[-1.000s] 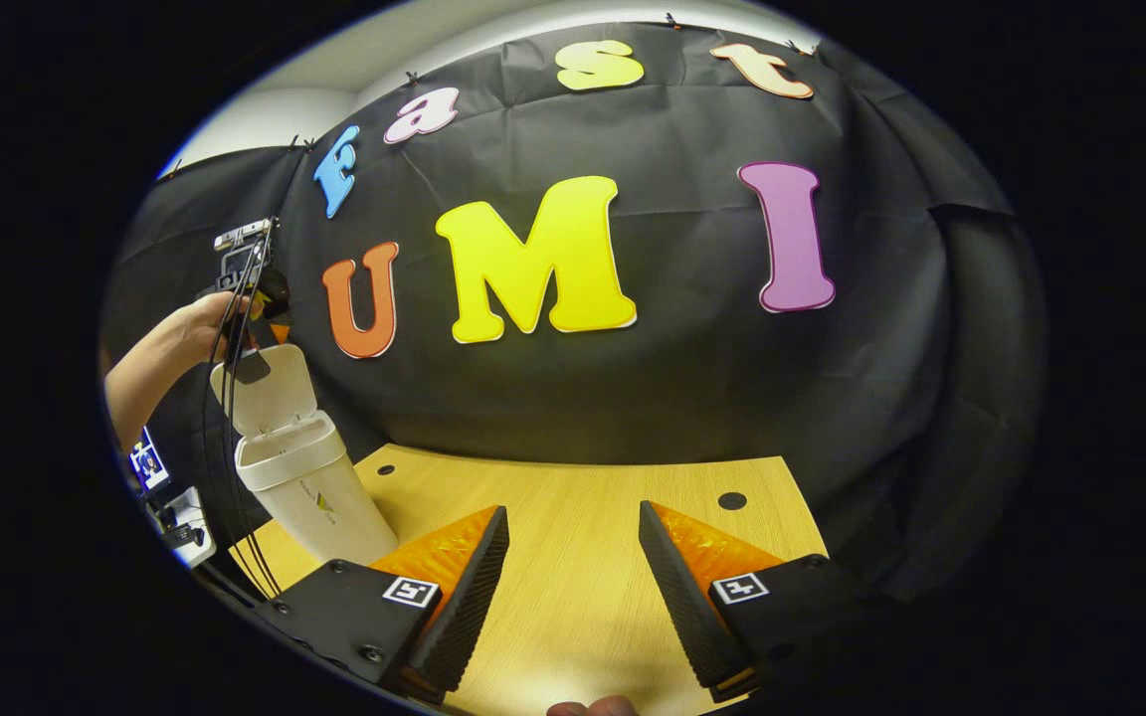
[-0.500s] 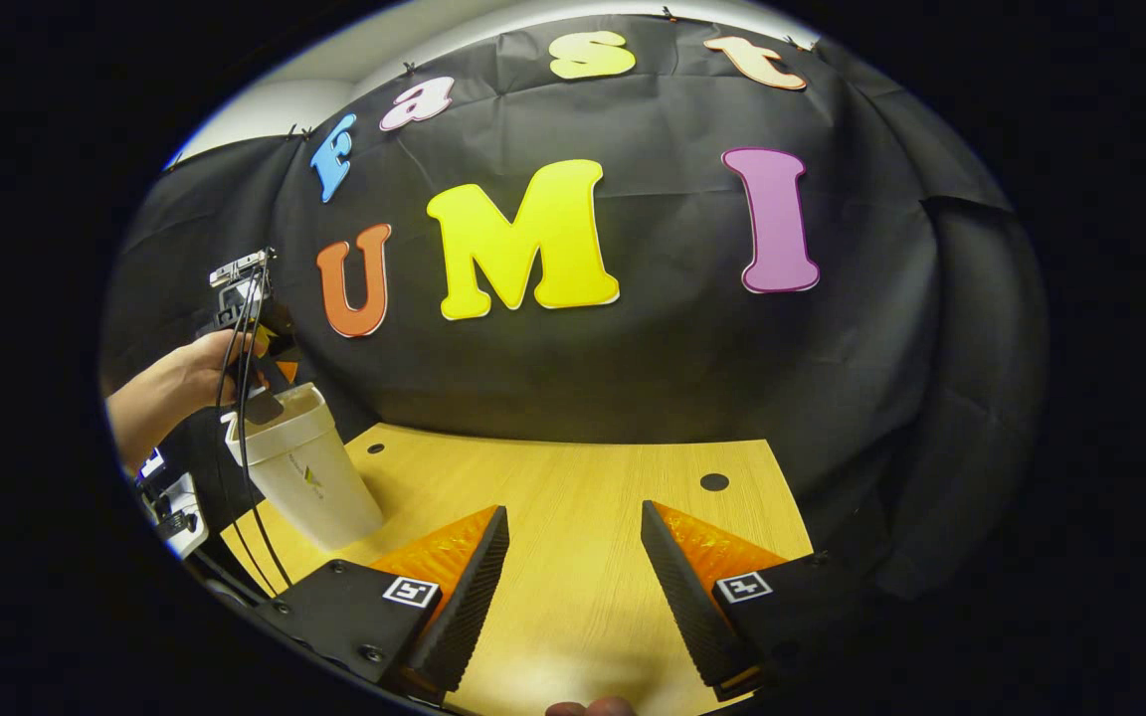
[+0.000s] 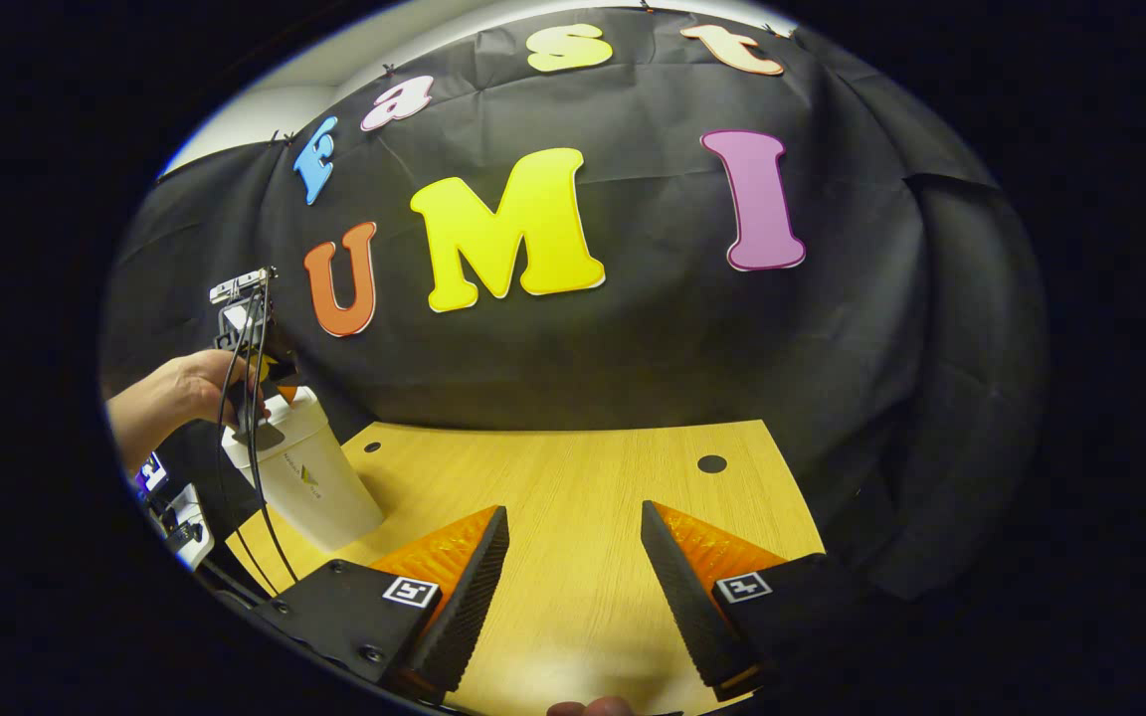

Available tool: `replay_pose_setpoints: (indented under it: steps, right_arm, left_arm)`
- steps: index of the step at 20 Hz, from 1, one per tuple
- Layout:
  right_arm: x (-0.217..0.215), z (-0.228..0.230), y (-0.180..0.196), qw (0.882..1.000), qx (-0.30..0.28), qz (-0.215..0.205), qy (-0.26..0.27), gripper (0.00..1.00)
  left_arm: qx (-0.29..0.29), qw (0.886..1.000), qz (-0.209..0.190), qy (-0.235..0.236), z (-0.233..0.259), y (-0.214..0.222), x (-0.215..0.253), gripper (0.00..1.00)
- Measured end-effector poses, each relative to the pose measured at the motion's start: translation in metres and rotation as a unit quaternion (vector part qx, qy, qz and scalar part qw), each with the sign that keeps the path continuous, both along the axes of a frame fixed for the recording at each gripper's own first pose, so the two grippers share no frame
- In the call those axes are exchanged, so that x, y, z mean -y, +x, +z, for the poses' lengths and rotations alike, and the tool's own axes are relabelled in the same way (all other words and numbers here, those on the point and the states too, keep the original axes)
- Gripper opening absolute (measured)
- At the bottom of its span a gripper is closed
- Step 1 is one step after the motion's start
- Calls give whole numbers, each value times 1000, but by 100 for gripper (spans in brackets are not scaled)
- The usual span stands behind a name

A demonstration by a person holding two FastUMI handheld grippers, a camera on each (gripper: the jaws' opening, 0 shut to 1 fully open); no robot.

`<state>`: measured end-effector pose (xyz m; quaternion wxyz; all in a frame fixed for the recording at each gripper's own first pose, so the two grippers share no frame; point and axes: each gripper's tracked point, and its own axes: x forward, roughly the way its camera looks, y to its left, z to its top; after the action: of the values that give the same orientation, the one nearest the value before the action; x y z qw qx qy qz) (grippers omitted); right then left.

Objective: Press the lid of the desktop garbage bin to open it, pick up the crumpled paper on the desktop and throw it into the bin, then pick up the pop can on the desktop and drop it into the bin, and finally close the garbage bin lid.

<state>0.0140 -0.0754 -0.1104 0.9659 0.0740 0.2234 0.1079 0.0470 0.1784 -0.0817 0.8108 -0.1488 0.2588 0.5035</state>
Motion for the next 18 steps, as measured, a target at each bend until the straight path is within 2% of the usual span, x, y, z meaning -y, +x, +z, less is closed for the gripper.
replay_pose_setpoints:
  steps: [4,5,7,10,12,14,15,16,18]
  right_arm:
    - [-8,-8,-4,1000,-10,2,13,85]
    - [-10,-9,-5,1000,-8,7,10,82]
    - [-13,-3,-3,1000,1,12,3,86]
    - [-18,17,4,999,38,15,-22,86]
    - [-29,33,7,997,64,22,-30,86]
    - [-39,47,11,996,85,20,-30,86]
    - [-42,51,13,995,91,15,-28,86]
    - [-46,56,15,995,95,11,-25,86]
    - [-49,69,18,994,111,-5,-23,86]
  left_arm:
    - [8,1000,-13,3,4,2,2,87]
    - [3,1000,-18,14,9,3,3,86]
    - [-6,999,-35,30,12,4,3,85]
    - [36,996,-80,16,16,20,18,86]
    - [50,993,-108,21,29,13,21,85]
    - [80,985,-154,13,38,20,34,85]
    - [91,979,-179,24,49,19,38,86]
    - [104,972,-205,49,64,18,41,86]
    - [143,950,-260,96,101,20,58,85]
